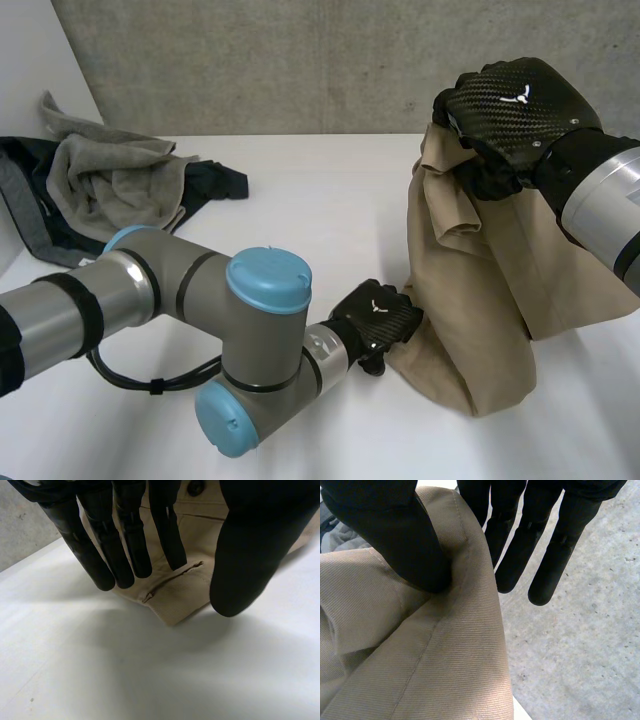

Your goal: Fold the laundry.

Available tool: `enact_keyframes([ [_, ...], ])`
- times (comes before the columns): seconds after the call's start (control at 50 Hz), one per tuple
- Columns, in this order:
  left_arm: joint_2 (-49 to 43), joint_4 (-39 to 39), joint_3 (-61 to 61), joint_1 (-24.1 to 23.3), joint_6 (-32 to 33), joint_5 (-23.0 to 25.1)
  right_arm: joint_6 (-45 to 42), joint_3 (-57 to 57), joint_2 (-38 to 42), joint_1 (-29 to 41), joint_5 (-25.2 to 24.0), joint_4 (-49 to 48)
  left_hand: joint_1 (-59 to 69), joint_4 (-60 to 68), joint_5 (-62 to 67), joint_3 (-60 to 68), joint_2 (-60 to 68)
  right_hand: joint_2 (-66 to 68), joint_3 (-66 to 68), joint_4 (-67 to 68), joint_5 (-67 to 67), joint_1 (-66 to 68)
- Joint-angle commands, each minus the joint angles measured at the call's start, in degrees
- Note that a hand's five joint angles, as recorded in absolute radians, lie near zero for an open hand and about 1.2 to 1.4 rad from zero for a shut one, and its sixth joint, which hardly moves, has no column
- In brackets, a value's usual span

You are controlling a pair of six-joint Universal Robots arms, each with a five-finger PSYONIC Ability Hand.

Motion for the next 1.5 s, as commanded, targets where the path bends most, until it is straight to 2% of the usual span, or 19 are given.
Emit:
enact_keyframes([
  [0.02,-1.88,2.60,0.95,-1.47,0.50,-1.39,0.00,0.15,0.00,0.15,-0.03,0.07,18.95,19.60,19.82,19.55,19.31,12.02,11.79,11.31,14.76,15.87],
  [0.06,-2.40,4.00,1.39,-1.56,1.03,-2.88,0.00,0.24,-0.17,0.15,-0.03,0.07,34.51,35.16,35.39,35.11,34.88,12.02,11.79,11.31,14.76,15.87],
  [0.1,-2.23,4.89,1.57,-1.47,1.64,-4.81,0.09,0.33,-0.26,0.24,-0.03,0.07,35.28,35.93,36.16,35.88,35.65,12.02,11.79,11.31,14.76,15.87],
  [0.26,7.60,12.09,-1.15,3.79,0.77,-23.53,0.79,1.03,-0.44,1.56,0.06,-0.90,35.28,35.93,36.16,35.88,35.65,12.02,11.79,11.31,14.76,15.87],
  [0.28,10.14,15.06,-2.29,6.59,0.16,-24.67,1.41,1.21,0.00,1.91,0.41,-1.07,35.28,35.93,36.16,35.88,35.65,-11.15,-11.38,-11.86,-8.41,-7.30],
  [0.32,12.52,17.45,-3.35,9.15,-0.11,-24.25,2.20,1.30,0.53,2.35,0.76,-0.99,35.28,35.93,36.16,35.88,35.65,-34.64,-34.87,-35.35,-31.90,-30.79],
  [0.36,15.50,20.43,-4.32,13.44,-0.55,-22.50,3.69,1.04,1.32,2.44,1.02,-0.38,35.28,35.93,36.16,35.88,35.65,-57.98,-58.21,-58.69,-55.24,-54.13],
  [0.52,20.62,22.38,0.23,23.74,-1.78,-17.57,6.95,1.30,1.15,-0.63,0.41,2.35,35.28,35.93,36.16,35.88,35.65,-57.98,-58.21,-58.69,-55.24,-54.13],
  [0.62,21.32,22.73,7.62,24.90,-6.08,-16.34,6.25,1.30,1.23,-4.06,0.15,2.09,35.28,35.93,36.16,35.88,35.65,-57.98,-58.21,-58.69,-55.24,-54.13],
  [0.72,20.97,23.17,13.86,22.88,-13.20,-11.86,5.46,1.47,1.59,-6.96,0.32,2.09,35.28,35.93,36.16,35.88,35.65,-57.98,-58.21,-58.69,-55.24,-54.13],
  [0.94,12.02,22.74,9.66,8.39,-29.38,13.18,4.58,4.20,4.48,-11.62,2.52,-2.74,35.28,35.93,36.16,35.88,35.65,-57.98,-58.21,-58.69,-55.24,-54.13],
  [0.98,7.98,19.93,6.59,5.48,-27.98,17.67,3.87,4.81,5.54,-12.41,2.96,-4.32,20.11,20.77,20.99,20.71,20.48,-57.98,-58.21,-58.69,-55.24,-54.13],
  [1.02,5.16,17.74,5.18,4.25,-25.88,18.99,3.26,5.08,6.42,-12.68,3.05,-5.03,-8.29,-7.63,-7.41,-7.69,-7.92,-57.98,-58.21,-58.69,-55.24,-54.13],
  [1.04,2.72,15.64,4.30,3.29,-22.91,19.00,2.56,5.43,7.20,-12.85,3.05,-5.64,-33.25,-32.59,-32.37,-32.65,-32.88,-57.98,-58.21,-58.69,-55.24,-54.13],
  [1.08,1.20,13.87,3.85,3.10,-19.38,18.82,1.68,5.69,8.26,-12.94,2.96,-6.00,-34.72,-34.07,-33.84,-34.12,-34.35,-57.98,-58.21,-58.69,-55.24,-54.13],
  [1.16,3.65,9.99,2.36,3.80,-12.43,17.68,-1.13,6.04,10.37,-12.77,2.79,-6.52,-34.72,-34.07,-33.84,-34.12,-34.35,-57.98,-58.21,-58.69,-55.24,-54.13],
  [1.26,11.90,8.85,-1.06,5.12,-11.01,13.73,-3.86,6.13,12.31,-11.98,2.35,-6.00,-34.72,-34.07,-33.84,-34.12,-34.35,-57.98,-58.21,-58.69,-55.24,-54.13],
  [1.4,23.60,4.73,-11.16,7.58,-11.37,-2.52,-10.70,7.71,12.66,-9.16,-1.34,-1.70,-27.99,-27.33,-27.11,-27.39,-27.62,-56.32,-56.55,-57.03,-53.58,-52.48],
  [1.5,29.57,-2.56,-20.91,10.12,-7.77,-12.45,-21.06,10.17,15.20,-8.37,-5.47,1.64,-9.52,-8.86,-8.64,-8.92,-9.15,-36.03,-36.26,-36.74,-33.29,-32.18],
])
